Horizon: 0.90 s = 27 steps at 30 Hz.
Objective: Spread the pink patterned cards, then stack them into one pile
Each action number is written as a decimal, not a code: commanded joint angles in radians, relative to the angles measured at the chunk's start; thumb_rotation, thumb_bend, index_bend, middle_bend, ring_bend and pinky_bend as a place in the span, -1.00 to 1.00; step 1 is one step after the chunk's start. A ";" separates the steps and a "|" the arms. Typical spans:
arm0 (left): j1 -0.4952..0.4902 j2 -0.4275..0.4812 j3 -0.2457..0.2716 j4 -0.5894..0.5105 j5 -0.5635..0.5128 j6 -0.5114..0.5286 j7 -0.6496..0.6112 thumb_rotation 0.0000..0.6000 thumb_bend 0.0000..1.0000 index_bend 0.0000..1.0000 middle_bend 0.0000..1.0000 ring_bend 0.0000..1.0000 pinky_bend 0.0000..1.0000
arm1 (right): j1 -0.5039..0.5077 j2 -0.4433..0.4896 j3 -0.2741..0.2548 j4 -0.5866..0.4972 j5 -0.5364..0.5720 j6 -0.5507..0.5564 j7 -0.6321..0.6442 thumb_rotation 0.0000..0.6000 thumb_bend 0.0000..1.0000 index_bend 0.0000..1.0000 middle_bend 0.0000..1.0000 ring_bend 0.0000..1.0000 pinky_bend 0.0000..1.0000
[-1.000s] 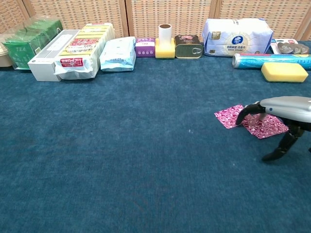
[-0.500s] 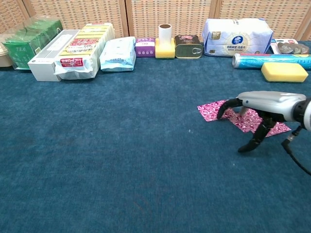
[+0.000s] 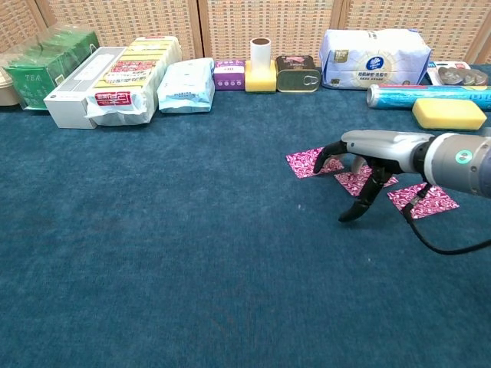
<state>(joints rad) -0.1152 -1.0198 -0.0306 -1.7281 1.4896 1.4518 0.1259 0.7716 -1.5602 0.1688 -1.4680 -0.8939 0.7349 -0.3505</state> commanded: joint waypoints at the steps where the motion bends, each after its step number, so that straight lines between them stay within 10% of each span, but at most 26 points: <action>1: 0.002 0.001 0.000 0.001 0.003 0.004 -0.004 1.00 -0.81 -1.00 -1.00 -1.00 -0.84 | 0.042 -0.026 0.005 0.003 0.069 0.021 -0.060 0.81 -1.00 -0.54 -0.70 -0.81 -0.65; 27: 0.004 0.005 0.000 0.006 0.012 0.009 -0.017 1.00 -0.81 -1.00 -1.00 -1.00 -0.84 | 0.099 0.040 -0.017 -0.084 0.191 0.183 -0.202 0.80 -1.00 -0.55 -0.84 -1.00 -0.85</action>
<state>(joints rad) -0.1116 -1.0153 -0.0309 -1.7217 1.5018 1.4609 0.1088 0.8684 -1.5156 0.1607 -1.5762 -0.7154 0.9167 -0.5420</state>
